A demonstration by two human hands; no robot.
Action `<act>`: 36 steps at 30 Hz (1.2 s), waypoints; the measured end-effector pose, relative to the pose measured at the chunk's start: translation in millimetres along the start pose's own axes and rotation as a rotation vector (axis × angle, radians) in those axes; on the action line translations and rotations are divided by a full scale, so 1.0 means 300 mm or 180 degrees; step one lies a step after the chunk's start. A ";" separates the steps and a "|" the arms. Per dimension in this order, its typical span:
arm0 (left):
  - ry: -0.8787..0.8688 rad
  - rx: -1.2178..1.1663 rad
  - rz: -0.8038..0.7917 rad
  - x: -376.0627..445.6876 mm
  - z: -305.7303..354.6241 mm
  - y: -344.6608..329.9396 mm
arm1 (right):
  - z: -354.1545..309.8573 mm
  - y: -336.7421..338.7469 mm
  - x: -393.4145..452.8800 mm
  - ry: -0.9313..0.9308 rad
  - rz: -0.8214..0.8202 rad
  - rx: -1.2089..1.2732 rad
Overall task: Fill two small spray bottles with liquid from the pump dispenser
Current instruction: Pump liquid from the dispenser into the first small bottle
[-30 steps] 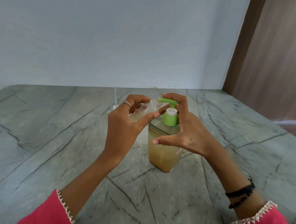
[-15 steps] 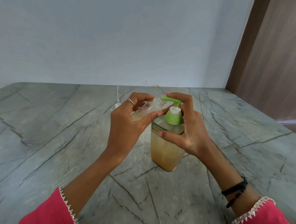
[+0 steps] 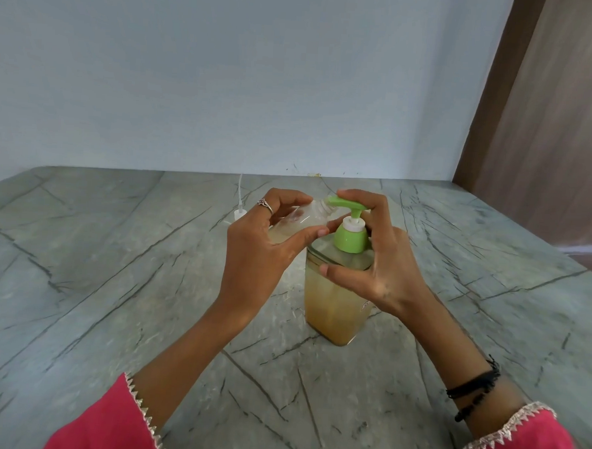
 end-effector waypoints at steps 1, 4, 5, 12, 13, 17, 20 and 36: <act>-0.0005 -0.0009 0.0003 0.000 0.001 0.001 | 0.001 0.001 -0.001 0.0036 0.0023 0.0053; -0.0037 0.0022 0.0025 -0.001 0.006 0.004 | 0.015 0.007 -0.003 -0.0016 0.0284 0.0456; -0.0046 0.0031 0.0032 -0.001 0.007 0.004 | 0.019 0.010 -0.004 -0.0066 0.0388 0.0559; -0.0076 0.0068 0.0032 0.002 0.009 0.004 | 0.023 0.010 -0.001 -0.0118 0.0606 0.0882; -0.0088 0.0077 0.0033 0.002 0.010 0.005 | 0.023 0.009 0.000 -0.0112 0.0618 0.0916; -0.0113 0.0112 0.0040 0.002 0.010 0.006 | 0.026 0.014 0.004 -0.0193 0.0870 0.1300; -0.0151 0.0138 0.0028 0.000 0.014 0.005 | 0.046 0.017 0.006 -0.0363 0.1031 0.1595; -0.0175 0.0184 0.0025 -0.001 0.006 0.004 | 0.043 0.017 0.009 -0.0386 0.1039 0.1634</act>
Point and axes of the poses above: each hand's wrist, its own x-axis towards the middle knuckle, its own y-axis out of the back of the hand, z = x × y, the point moved 9 cm from there along x, towards the middle knuckle, and after that the axes turned 12 degrees about y, right-handed, at the moved point
